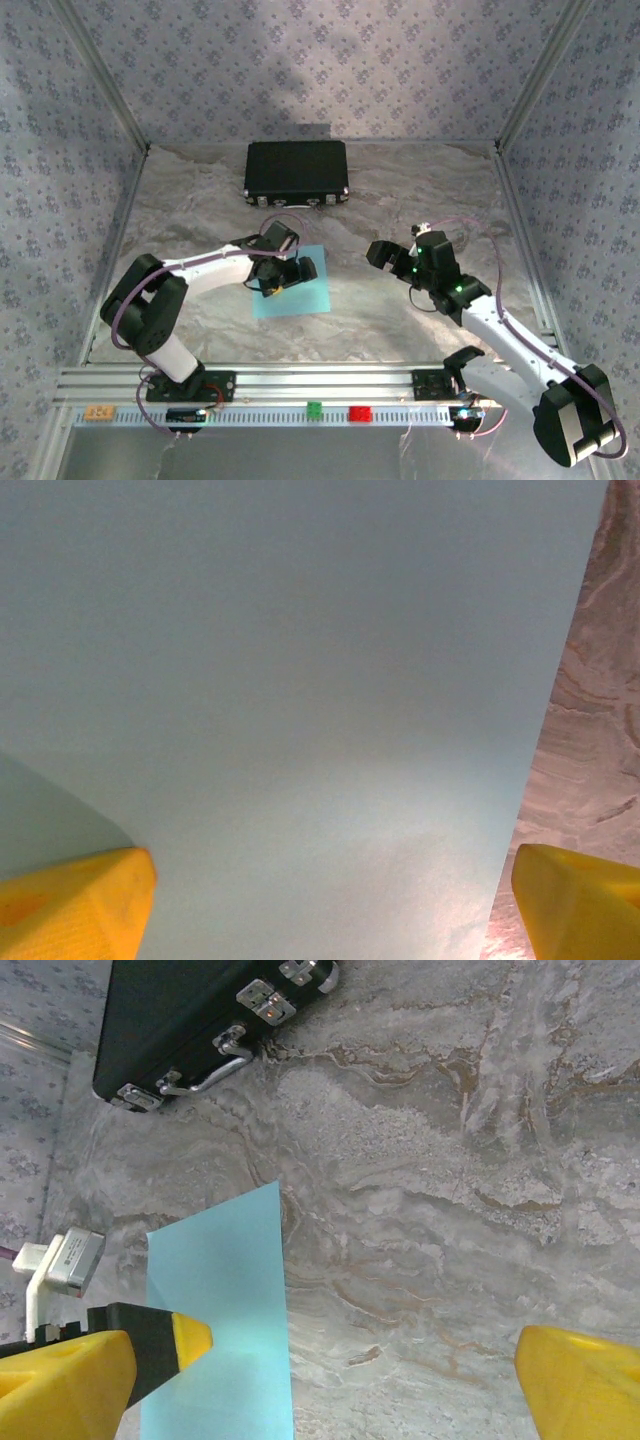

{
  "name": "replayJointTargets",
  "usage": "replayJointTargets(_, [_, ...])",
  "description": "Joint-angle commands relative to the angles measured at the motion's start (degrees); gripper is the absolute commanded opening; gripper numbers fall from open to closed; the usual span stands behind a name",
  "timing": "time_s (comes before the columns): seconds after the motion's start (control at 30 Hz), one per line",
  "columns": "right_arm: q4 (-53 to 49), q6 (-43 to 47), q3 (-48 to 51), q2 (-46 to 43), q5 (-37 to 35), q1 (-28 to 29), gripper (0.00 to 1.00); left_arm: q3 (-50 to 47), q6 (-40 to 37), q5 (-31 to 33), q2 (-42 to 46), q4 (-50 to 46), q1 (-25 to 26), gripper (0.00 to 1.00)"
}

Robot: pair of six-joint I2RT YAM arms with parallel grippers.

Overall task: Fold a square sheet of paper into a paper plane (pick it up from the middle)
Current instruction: Move the square sheet of paper to the center of the table.

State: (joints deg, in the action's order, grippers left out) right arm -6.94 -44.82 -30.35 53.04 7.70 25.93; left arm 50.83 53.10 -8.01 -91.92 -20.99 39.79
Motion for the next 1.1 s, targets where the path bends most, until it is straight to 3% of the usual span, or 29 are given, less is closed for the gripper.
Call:
replayJointTargets(0.0, [0.6, -0.6, 1.2, -1.7, -1.3, -0.2, 0.99, 4.8, -4.7, 5.4, 1.1, -7.4, 0.3, 0.92])
replayJointTargets(0.17, [0.8, 0.0, 1.3, -2.5, -0.7, -0.1, 0.99, 13.3, -12.5, 11.1, -2.6, -19.9, 0.3, 0.91])
replayJointTargets(0.33, [1.8, 1.2, 1.1, -1.9, 1.5, 0.1, 0.99, 17.0, -15.5, 11.5, -5.8, -24.0, 0.3, 0.92])
replayJointTargets(0.57, [1.9, 3.0, -1.4, 2.3, 4.7, 1.4, 0.99, 19.1, -15.9, 9.9, -10.1, -25.8, 0.4, 0.92])
replayJointTargets(1.07, [-1.3, 3.2, -5.4, 9.0, 1.7, 4.1, 0.99, 21.1, -10.6, 8.7, -14.3, -27.1, 0.7, 0.97])
